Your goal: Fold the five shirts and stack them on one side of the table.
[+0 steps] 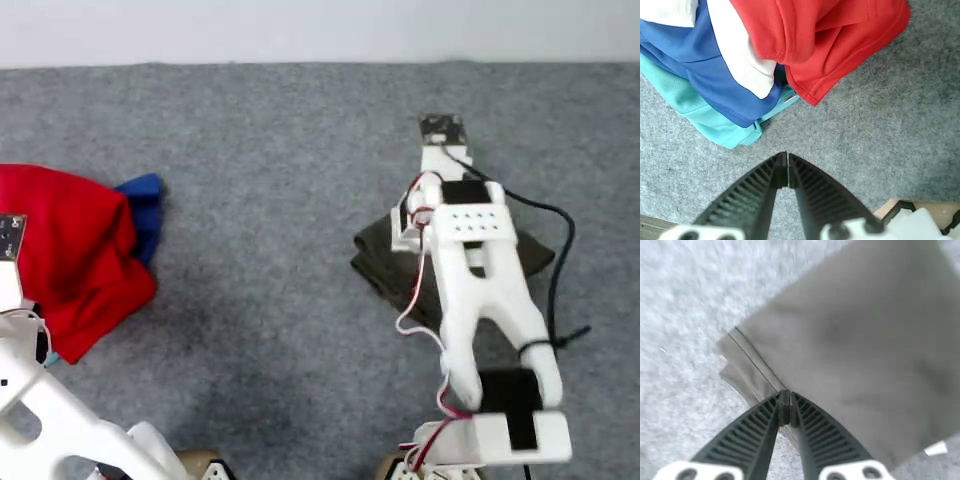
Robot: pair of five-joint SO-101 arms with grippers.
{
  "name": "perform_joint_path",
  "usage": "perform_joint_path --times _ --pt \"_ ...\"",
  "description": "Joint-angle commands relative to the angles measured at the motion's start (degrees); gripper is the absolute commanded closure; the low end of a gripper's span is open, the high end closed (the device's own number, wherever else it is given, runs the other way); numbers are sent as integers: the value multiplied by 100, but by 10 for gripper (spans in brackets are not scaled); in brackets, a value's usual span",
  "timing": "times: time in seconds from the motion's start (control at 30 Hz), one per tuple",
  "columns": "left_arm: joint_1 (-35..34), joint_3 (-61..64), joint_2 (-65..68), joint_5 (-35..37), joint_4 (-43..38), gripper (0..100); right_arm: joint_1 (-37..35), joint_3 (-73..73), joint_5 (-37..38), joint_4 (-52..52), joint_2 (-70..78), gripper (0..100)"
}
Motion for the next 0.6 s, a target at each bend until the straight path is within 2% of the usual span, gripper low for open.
perform_joint_path --times 0.0,0.17,0.23,0.43,0.57 --pt "9 -22 -114 -44 -105 984 251 -105 -712 75 -532 952" --pt "9 -22 -132 -44 -105 984 409 9 -2057 31 -523 677" --pt "9 -22 -132 -44 -105 984 400 123 -2426 -75 -514 598" --pt "0 -22 -141 -44 -97 984 725 246 -3516 -470 84 585" --pt "0 -22 -141 -44 26 984 1068 62 -3763 -585 690 583"
